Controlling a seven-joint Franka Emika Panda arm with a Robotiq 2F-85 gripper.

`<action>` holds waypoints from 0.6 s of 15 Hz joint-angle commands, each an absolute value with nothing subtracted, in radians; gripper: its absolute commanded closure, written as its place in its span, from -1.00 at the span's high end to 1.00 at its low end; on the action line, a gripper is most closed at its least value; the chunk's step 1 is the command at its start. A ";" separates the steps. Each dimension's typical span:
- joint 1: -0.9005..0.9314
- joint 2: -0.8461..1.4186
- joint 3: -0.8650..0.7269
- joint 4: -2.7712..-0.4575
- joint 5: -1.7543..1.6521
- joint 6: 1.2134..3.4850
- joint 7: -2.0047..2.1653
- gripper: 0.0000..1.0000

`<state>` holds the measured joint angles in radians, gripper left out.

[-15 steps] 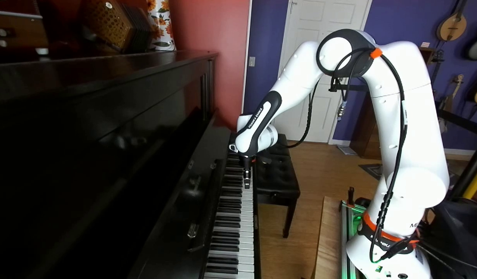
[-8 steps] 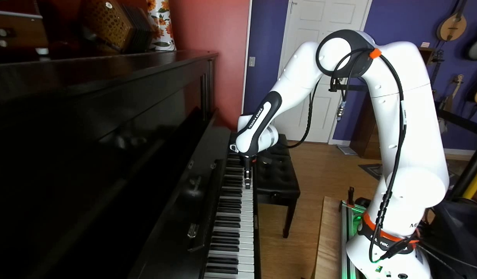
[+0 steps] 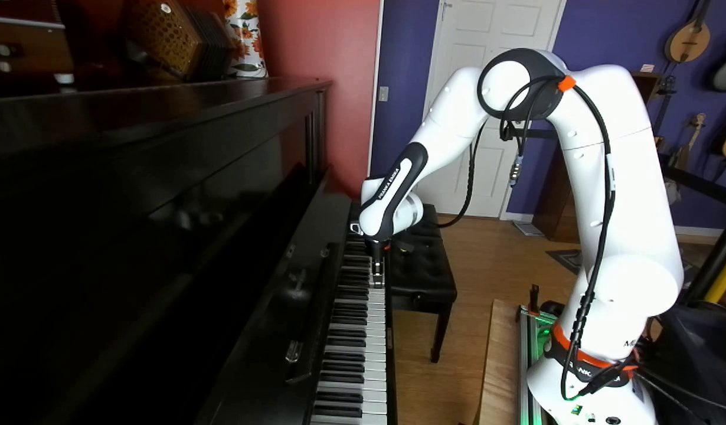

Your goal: Press a middle white key of the piano

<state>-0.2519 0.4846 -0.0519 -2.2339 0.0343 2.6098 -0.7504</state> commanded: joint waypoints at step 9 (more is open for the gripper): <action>-0.258 0.491 -0.052 -2.226 -0.008 2.617 -0.704 -1.00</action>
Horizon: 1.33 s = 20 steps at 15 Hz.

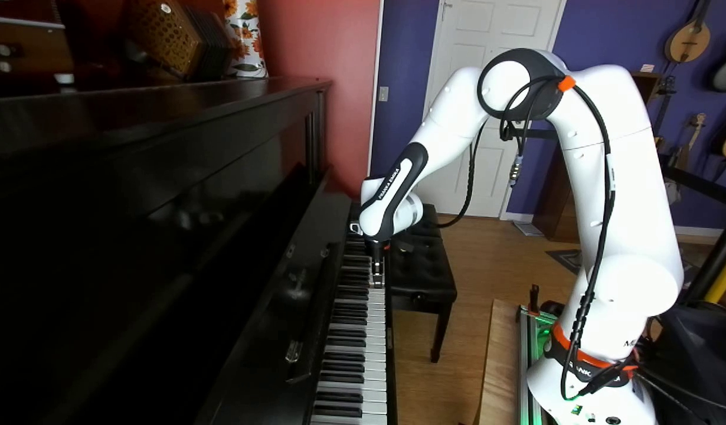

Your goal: Press a middle white key of the piano

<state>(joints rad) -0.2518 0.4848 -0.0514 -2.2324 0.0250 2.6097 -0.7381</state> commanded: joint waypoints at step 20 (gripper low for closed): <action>-0.192 0.259 -0.095 -2.281 -0.188 2.565 -0.483 0.59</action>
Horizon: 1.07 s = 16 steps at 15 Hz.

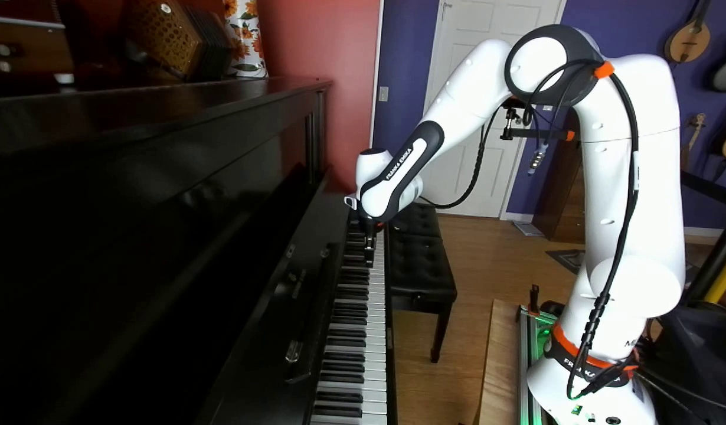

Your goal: Press a middle white key of the piano

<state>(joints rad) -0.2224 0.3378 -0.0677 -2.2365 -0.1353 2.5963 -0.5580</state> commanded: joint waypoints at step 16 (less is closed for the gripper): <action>-0.140 -0.179 -0.101 -2.423 -0.410 2.412 -0.203 1.00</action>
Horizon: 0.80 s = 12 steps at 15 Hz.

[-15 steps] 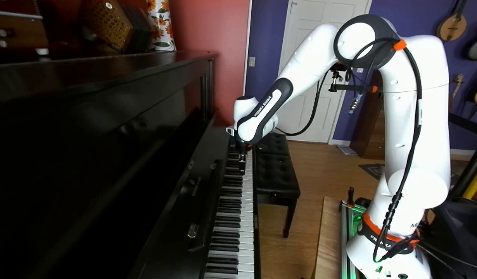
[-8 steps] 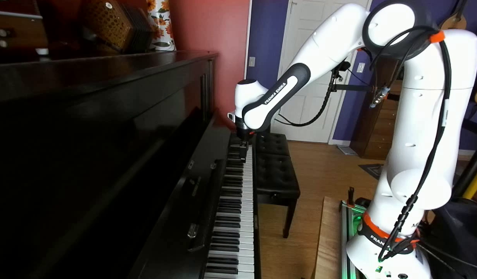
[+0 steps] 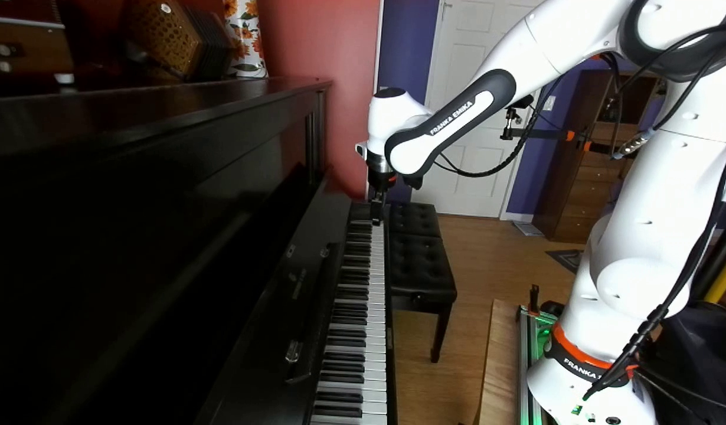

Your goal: Press a middle white key of the piano

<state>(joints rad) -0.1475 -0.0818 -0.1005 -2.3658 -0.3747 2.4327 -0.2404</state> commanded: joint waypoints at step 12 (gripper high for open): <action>-0.141 -0.258 -0.098 -2.421 -0.397 2.426 -0.225 1.00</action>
